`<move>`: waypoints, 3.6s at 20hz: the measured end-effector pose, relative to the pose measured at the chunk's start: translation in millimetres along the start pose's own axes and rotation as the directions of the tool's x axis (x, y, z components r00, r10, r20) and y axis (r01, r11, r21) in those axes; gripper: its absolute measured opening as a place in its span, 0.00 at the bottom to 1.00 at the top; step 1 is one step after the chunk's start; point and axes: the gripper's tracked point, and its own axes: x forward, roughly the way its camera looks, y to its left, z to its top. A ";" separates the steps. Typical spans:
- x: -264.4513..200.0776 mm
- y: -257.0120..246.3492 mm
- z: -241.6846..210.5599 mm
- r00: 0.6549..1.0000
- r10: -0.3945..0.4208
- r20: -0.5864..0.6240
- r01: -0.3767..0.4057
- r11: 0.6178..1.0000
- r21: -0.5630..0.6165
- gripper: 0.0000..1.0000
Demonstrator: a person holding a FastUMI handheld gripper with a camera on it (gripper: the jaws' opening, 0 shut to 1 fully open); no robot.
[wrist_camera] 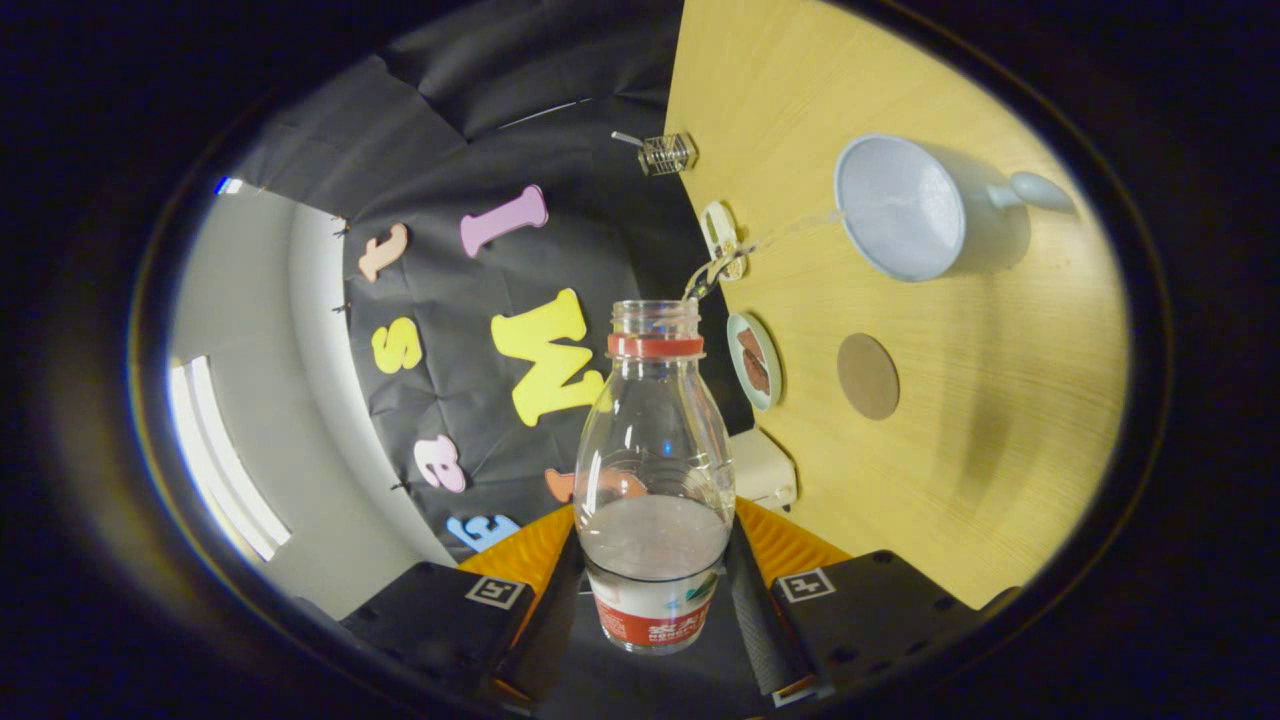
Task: Take the bottle from table, then pour the juice into the cup, finally place the bottle on the coaster
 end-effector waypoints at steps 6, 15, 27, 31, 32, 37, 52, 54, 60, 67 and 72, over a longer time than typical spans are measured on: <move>1.0 -10.7 -2.2 1.000 -0.005 -0.004 0.005 0.999 0.049 0.76; -0.1 -6.8 2.3 1.000 0.001 -0.005 0.000 0.997 0.075 0.77; -4.0 31.9 3.4 1.000 0.025 0.000 -0.024 0.991 0.133 0.76; -4.9 38.1 0.6 1.000 0.021 -0.005 -0.020 0.985 0.171 0.77; -5.0 41.8 -0.5 1.000 0.025 -0.007 -0.023 0.982 0.185 0.76; -5.8 52.1 -3.8 0.999 0.040 -0.007 -0.038 0.981 0.189 0.76; -10.7 71.9 3.8 0.993 0.109 0.039 -0.116 0.929 0.352 0.76; -13.0 73.4 9.4 0.991 0.115 0.061 -0.130 0.917 0.378 0.76; -16.4 86.7 11.0 0.985 0.154 0.080 -0.173 0.890 0.421 0.76; -18.2 86.2 16.1 0.984 0.155 0.086 -0.177 0.902 0.393 0.76; -13.6 72.1 11.9 0.990 0.119 0.070 -0.134 0.951 0.279 0.77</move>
